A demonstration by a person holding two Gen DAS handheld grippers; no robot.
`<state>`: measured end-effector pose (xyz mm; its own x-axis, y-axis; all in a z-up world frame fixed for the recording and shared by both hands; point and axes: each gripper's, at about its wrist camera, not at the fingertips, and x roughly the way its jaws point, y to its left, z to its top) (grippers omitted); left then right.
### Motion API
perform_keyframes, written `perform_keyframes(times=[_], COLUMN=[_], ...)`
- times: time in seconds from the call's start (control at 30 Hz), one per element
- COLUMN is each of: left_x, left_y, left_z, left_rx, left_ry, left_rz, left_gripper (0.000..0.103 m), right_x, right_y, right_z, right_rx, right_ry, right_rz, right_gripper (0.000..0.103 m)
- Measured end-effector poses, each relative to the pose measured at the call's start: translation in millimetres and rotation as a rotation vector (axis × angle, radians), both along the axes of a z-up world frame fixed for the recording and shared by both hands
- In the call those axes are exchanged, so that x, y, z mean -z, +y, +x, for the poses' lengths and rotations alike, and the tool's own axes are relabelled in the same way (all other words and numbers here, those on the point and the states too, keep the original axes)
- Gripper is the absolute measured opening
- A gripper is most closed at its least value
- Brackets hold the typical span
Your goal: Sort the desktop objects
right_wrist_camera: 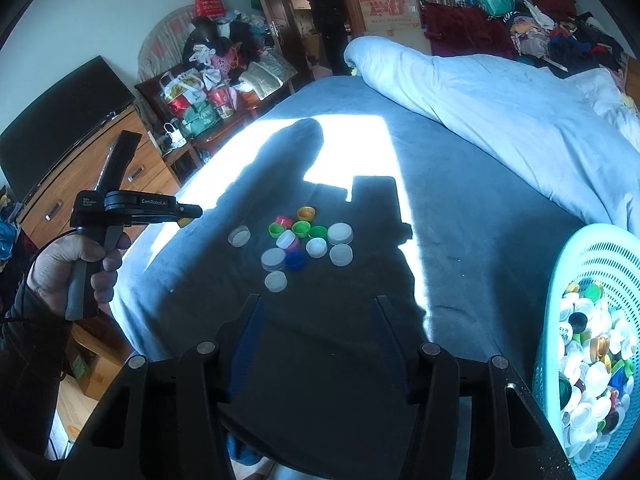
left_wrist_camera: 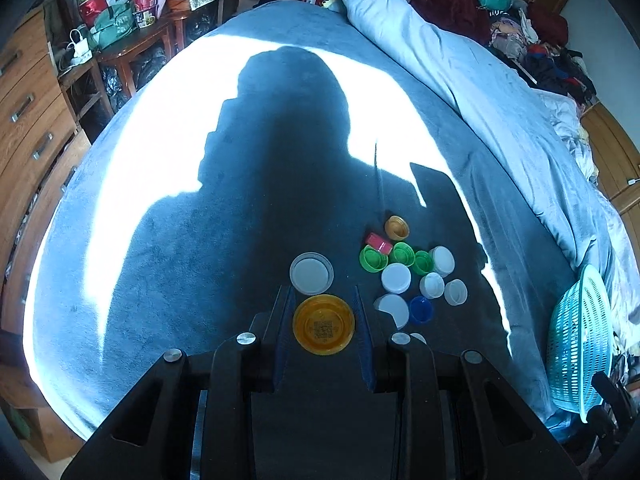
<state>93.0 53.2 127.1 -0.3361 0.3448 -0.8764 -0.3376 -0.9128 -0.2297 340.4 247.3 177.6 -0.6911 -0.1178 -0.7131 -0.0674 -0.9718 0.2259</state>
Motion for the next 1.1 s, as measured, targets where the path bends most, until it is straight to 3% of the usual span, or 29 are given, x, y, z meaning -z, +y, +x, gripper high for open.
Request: perform_keyframes(times=[0.3, 0.4, 0.47, 0.6, 0.83, 1.07, 1.1], left_x=[-5, 1, 19, 66, 87, 110, 109], left_y=[-7, -36, -61, -85, -45, 4, 3], left_z=[5, 14, 23, 38, 38, 30, 29], left_rx=[0.030, 0.021, 0.009, 0.048, 0.145, 0.237, 0.230], left_ry=[0.037, 0.112, 0.169, 0.170, 0.230, 0.237, 0.236], left_rz=[0.021, 0.005, -0.054, -0.119, -0.023, -0.079, -0.073], left_gripper=[0.026, 0.045, 0.047, 0.047, 0.047, 0.047, 0.038], right_x=[3, 4, 7, 24, 45, 62, 64], right_y=[1, 2, 2, 1, -16, -17, -17], right_z=[1, 4, 7, 3, -16, -32, -35], right_rx=[-0.004, -0.005, -0.002, 0.000, -0.044, -0.042, -0.043], right_ry=[-0.003, 0.001, 0.003, -0.043, -0.100, -0.144, -0.145], right_rz=[-0.001, 0.002, 0.005, -0.007, 0.005, 0.006, 0.005], right_gripper=[0.060, 0.065, 0.070, 0.071, 0.071, 0.071, 0.071])
